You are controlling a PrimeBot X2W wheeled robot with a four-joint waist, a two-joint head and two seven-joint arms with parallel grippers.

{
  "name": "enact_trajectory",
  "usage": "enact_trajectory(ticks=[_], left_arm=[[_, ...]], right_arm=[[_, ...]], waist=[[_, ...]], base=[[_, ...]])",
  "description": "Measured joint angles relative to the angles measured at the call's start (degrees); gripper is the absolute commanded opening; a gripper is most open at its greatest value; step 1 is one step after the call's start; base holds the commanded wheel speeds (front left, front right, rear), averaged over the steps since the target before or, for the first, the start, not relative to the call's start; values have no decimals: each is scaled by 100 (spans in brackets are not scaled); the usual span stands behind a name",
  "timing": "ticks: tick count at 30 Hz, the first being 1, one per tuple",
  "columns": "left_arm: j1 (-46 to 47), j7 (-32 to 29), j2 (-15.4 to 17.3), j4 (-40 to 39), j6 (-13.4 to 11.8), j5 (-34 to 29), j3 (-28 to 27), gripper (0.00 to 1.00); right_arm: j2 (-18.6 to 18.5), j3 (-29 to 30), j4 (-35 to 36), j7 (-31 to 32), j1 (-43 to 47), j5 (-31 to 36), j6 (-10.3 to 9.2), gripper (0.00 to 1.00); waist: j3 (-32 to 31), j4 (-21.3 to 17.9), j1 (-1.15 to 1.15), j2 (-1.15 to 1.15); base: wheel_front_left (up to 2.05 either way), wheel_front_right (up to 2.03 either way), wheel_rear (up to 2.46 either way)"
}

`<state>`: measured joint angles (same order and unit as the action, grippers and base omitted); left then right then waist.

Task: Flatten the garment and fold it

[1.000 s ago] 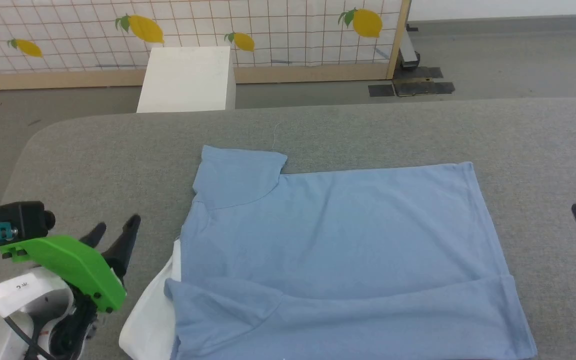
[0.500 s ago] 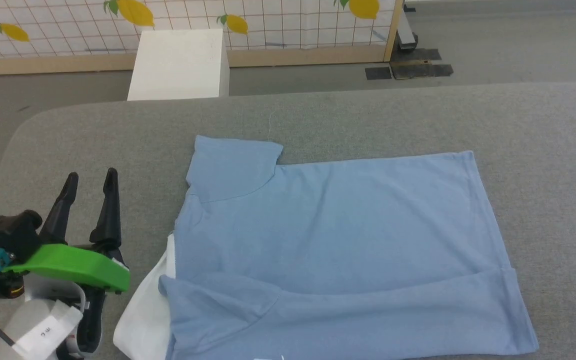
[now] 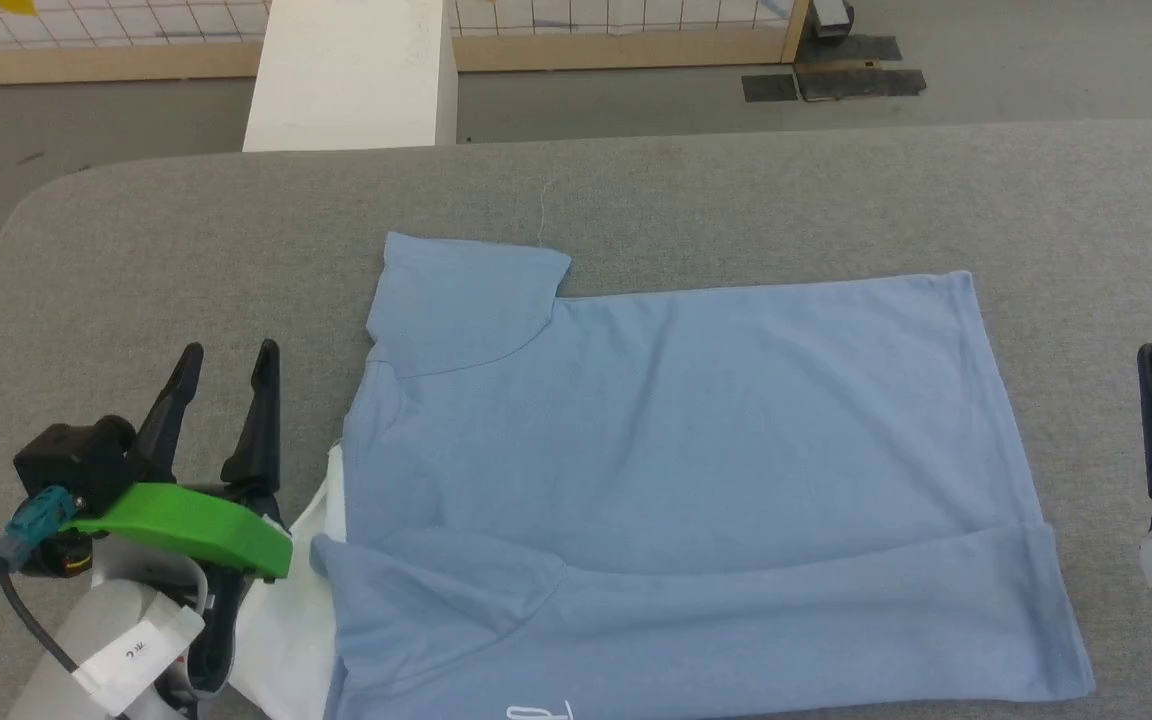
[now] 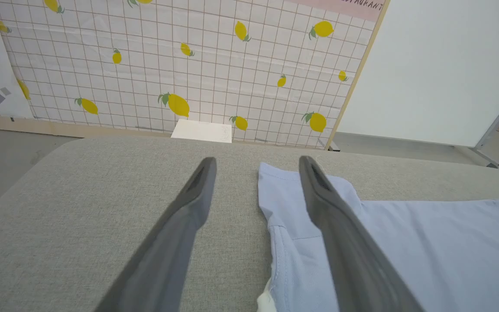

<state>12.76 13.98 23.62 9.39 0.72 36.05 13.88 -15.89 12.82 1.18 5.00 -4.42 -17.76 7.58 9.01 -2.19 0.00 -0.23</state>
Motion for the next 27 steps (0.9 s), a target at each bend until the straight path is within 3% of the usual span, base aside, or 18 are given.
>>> enact_trajectory(ticks=[8, 15, 19, 27], left_arm=[[532, -216, -85, 316, 126, 0, 183, 100], [2282, -1074, -149, 1099, 369, -120, 525, 100], [3373, -1993, -103, 1807, 435, -151, 723, 100], [4745, -4840, 22, 3131, 250, -115, 1137, 100]], right_arm=[[5, -62, -10, 5, -177, 42, 0, 100], [65, -266, 198, 133, -588, 171, 0, 100], [192, -407, 324, 158, -809, 243, 0, 100], [491, -514, 449, 186, -907, 385, 0, 100]], waist=[[193, -26, 0, 0], [605, -116, 0, 0], [917, -224, 0, 0], [1516, -537, 1, 0]], base=[[0, 0, 0], [0, 0, 0], [0, 0, 0], [0, 0, 0]])
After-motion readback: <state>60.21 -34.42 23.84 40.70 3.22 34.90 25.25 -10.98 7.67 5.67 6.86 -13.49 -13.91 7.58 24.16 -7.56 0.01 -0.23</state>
